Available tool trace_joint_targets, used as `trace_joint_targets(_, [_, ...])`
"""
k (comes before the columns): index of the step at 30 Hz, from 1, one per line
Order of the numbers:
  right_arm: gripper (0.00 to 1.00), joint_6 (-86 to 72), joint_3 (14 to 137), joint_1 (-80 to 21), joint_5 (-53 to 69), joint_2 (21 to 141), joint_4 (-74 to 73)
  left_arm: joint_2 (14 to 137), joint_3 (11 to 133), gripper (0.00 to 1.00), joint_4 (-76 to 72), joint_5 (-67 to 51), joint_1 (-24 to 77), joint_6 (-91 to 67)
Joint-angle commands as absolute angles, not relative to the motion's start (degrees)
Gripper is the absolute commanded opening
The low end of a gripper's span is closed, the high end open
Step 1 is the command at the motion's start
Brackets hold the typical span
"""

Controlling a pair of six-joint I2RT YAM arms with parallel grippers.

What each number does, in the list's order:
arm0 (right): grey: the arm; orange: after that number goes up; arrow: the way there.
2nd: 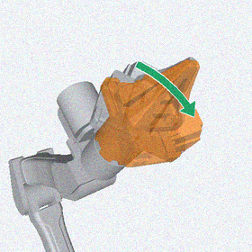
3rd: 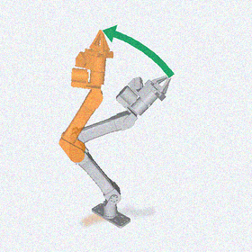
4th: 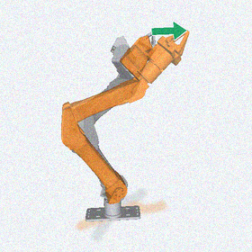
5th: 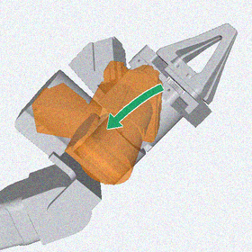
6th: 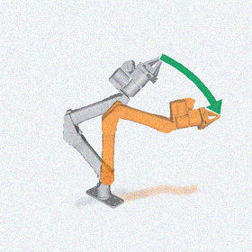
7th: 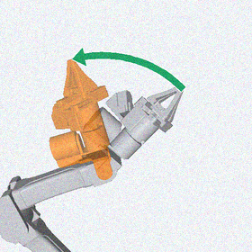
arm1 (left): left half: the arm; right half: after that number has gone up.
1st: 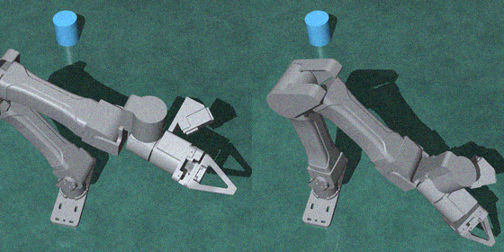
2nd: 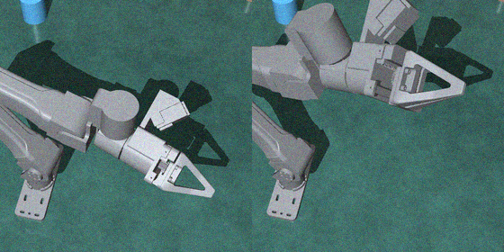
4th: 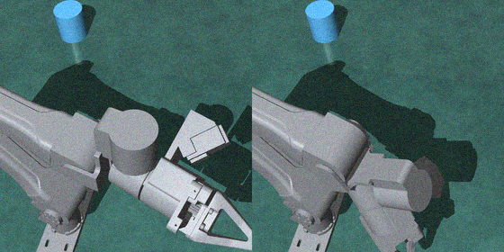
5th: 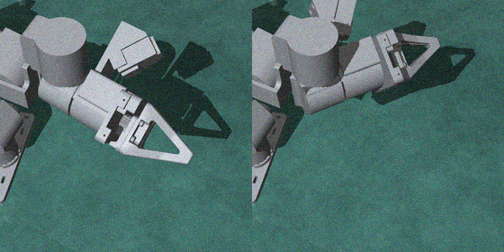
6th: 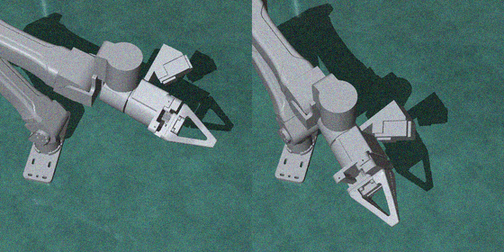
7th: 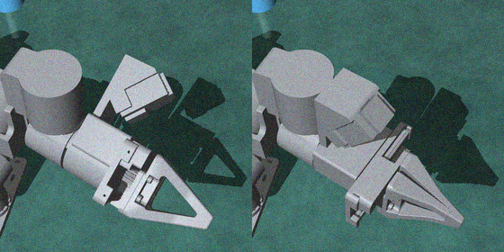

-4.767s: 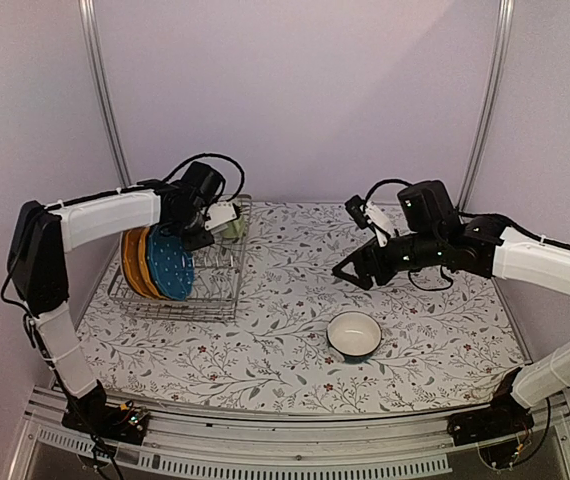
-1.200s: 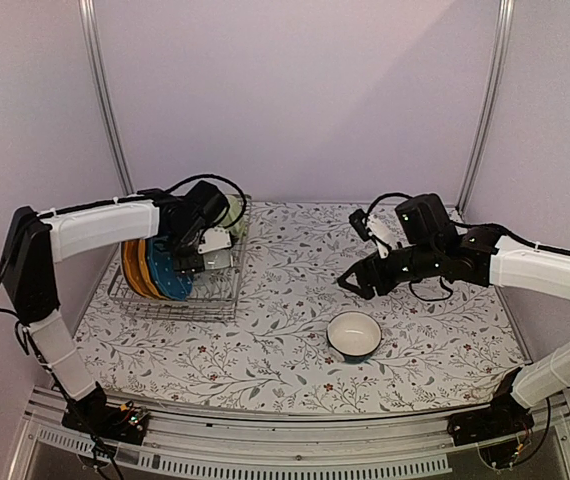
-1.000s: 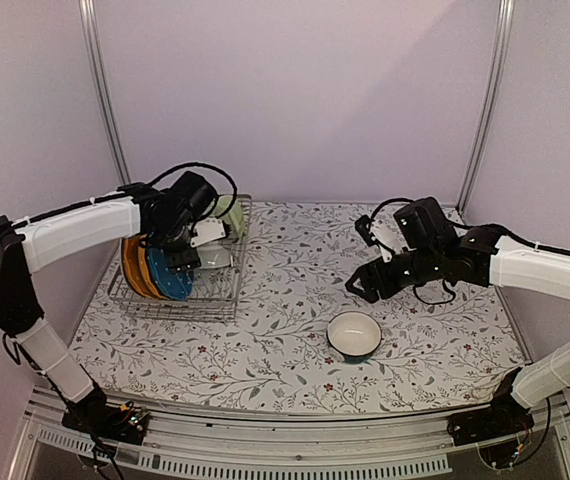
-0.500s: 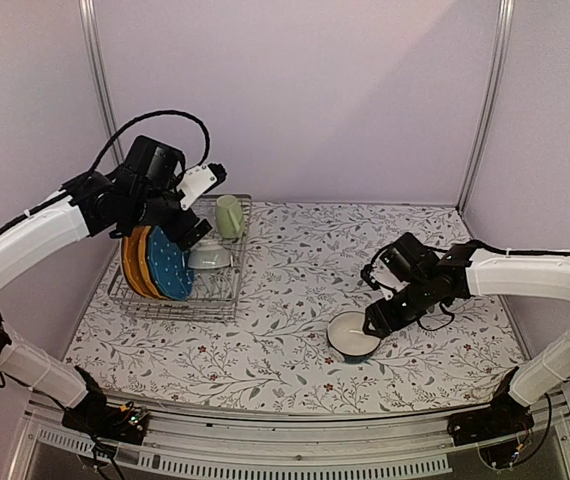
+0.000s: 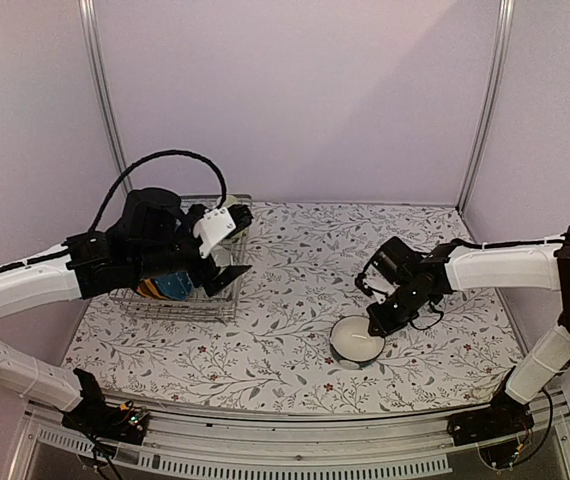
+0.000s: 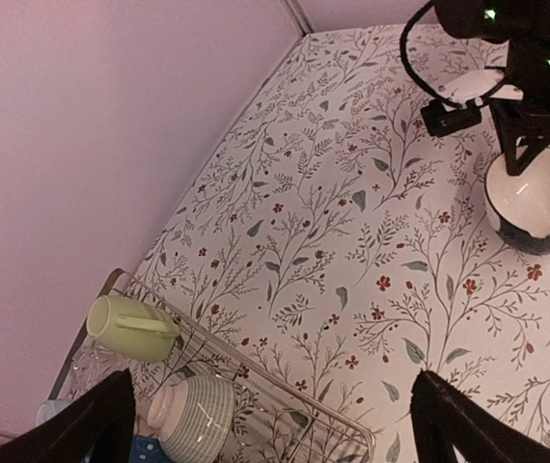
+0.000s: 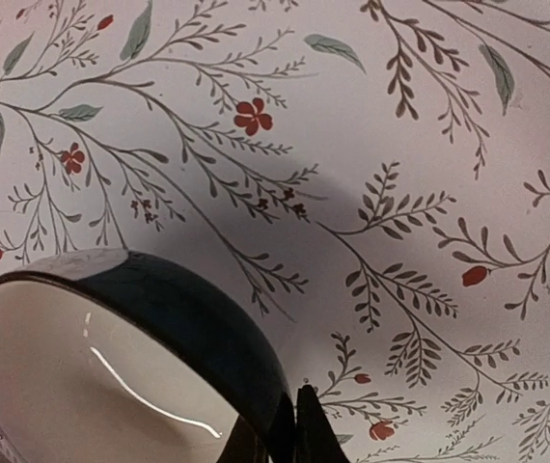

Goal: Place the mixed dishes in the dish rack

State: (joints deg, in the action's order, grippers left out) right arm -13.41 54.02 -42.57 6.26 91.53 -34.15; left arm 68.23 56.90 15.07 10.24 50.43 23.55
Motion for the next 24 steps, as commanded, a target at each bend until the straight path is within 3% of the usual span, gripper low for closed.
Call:
trace_joint_targets(1, [0.0, -12.1, 58.4, -42.3, 7.0, 92.9, -36.0, 68.6, 53.6, 1.0, 7.7, 7.2, 54.4, 29.7])
trace_joint_targets(15, [0.0, -4.7, 66.1, -42.3, 13.9, 93.8, -42.3, 68.0, 50.1, 1.0, 3.9, 6.9, 59.6, 37.9])
trace_joint_targets(21, [0.0, -1.5, 66.4, -43.8, 34.4, 93.9, -39.1, 67.3, 48.4, 1.0, 6.0, -0.9, 63.8, 46.8])
trace_joint_targets(24, [0.0, -0.9, 67.1, -45.7, 38.8, 95.2, -38.2, 68.4, 48.6, 1.0, 6.2, -3.1, 67.2, 50.7])
